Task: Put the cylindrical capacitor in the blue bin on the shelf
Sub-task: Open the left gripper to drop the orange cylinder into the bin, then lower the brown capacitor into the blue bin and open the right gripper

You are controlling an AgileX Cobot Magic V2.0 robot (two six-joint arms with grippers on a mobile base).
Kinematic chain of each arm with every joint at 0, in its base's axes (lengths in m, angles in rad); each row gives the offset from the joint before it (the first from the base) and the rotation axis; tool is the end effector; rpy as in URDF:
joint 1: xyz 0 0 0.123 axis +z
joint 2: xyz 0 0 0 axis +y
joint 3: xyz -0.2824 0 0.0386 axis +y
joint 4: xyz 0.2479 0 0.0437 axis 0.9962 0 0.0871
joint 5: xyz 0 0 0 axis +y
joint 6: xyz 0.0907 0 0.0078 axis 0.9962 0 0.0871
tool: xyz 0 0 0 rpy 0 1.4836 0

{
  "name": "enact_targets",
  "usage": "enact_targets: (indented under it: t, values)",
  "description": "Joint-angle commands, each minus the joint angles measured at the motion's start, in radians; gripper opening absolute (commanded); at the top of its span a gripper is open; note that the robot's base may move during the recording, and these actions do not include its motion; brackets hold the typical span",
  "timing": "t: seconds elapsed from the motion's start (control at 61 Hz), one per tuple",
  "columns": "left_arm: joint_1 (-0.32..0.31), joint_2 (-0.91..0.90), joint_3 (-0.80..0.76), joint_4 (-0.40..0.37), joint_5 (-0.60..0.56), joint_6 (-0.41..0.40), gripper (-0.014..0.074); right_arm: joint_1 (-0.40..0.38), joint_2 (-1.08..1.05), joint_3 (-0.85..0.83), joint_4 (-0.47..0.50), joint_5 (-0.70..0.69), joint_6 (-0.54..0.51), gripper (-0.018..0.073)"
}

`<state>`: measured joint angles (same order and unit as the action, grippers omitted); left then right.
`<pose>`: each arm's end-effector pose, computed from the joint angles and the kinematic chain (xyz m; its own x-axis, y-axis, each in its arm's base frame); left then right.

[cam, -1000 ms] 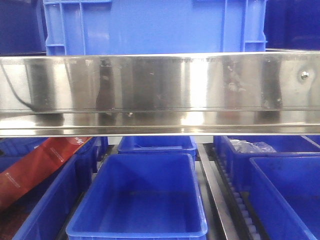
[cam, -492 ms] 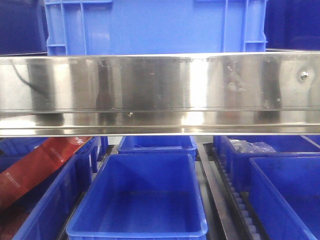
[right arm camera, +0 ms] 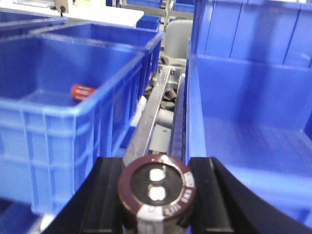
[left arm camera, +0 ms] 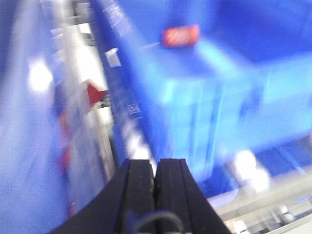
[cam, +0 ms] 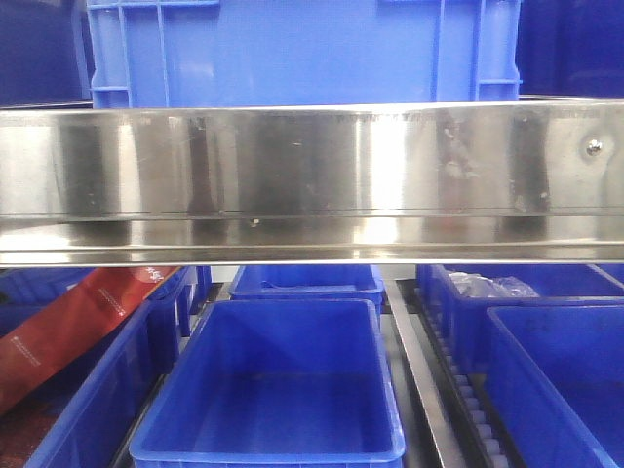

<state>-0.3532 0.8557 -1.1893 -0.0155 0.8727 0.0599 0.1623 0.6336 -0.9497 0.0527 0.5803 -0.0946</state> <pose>0.1364 -0.0514 0.4441 -0.3914 0.1975 -0.8988 0.3759 0.9258 0.0397 0.1050 0.0199 0.4238 -0.1634 -0.0779 -0.9835 -0.1981 0.9792 -0.0446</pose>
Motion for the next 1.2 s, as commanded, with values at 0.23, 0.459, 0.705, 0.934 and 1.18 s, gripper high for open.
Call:
enact_targets:
  t: [0.23, 0.459, 0.705, 0.934, 1.18]
  values:
    - [0.063, -0.353, 0.275, -0.006, -0.026, -0.011, -0.0093, 0.139, 0.328, -0.354, 0.013, -0.020, -0.027, -0.0162]
    - [0.068, -0.426, 0.309, -0.008, -0.024, -0.013, -0.0093, 0.259, 0.652, -0.649, 0.013, 0.065, -0.027, -0.0162]
    - [0.068, -0.428, 0.309, -0.008, -0.024, -0.013, -0.0093, 0.290, 0.993, -0.939, 0.027, 0.223, -0.027, -0.0162]
    - [0.068, -0.428, 0.309, -0.022, -0.024, -0.013, -0.0093, 0.290, 1.183, -1.029, 0.033, 0.261, -0.027, -0.0162]
    - [0.068, -0.428, 0.309, -0.044, -0.024, -0.013, -0.0093, 0.290, 1.212, -1.031, 0.039, 0.276, -0.027, 0.0045]
